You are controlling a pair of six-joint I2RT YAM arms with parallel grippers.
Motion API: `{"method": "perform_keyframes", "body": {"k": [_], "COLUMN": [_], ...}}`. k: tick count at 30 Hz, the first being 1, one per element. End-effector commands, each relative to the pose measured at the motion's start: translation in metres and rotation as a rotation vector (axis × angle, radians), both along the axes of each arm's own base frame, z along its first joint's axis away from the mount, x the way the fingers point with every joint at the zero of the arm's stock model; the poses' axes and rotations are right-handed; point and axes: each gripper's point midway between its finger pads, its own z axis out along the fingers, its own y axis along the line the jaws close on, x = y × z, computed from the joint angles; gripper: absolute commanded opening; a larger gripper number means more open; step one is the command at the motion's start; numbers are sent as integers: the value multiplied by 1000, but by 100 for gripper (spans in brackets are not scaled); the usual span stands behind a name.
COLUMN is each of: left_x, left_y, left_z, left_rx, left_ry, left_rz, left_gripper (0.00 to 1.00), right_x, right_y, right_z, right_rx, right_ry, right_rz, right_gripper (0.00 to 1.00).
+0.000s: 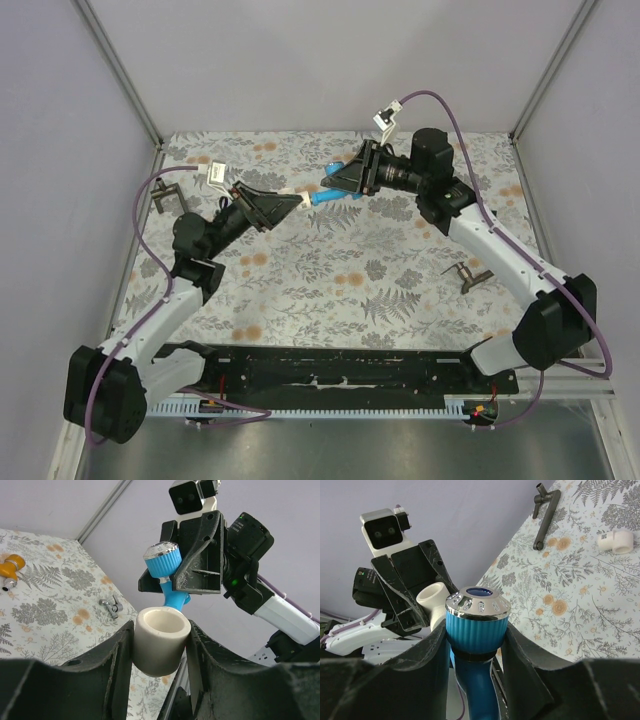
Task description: Install the water faucets
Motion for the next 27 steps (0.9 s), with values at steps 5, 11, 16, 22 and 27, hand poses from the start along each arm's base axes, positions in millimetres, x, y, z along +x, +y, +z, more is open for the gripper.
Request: {"method": "perform_keyframes", "body": {"k": [5, 11, 16, 22, 27], "left_x": [-22, -47, -52, -43, -31], "left_y": [-8, -14, -19, -16, -9], "left_z": [27, 25, 0, -16, -16], "left_rx": [41, 280, 773, 1048, 1041], "left_ry": [-215, -530, -821, -1006, -946], "left_rz": [-73, -76, 49, 163, 255], "left_gripper": [26, 2, 2, 2, 26], "right_x": [-10, -12, -20, -19, -17], "right_y": [9, 16, 25, 25, 25], "right_z": [36, 19, -5, -12, -5], "right_rx": [98, 87, 77, 64, 44], "right_ry": [-25, 176, 386, 404, 315], "right_rz": [83, 116, 206, 201, 217], "right_gripper": [0, 0, 0, 0, 0]}}
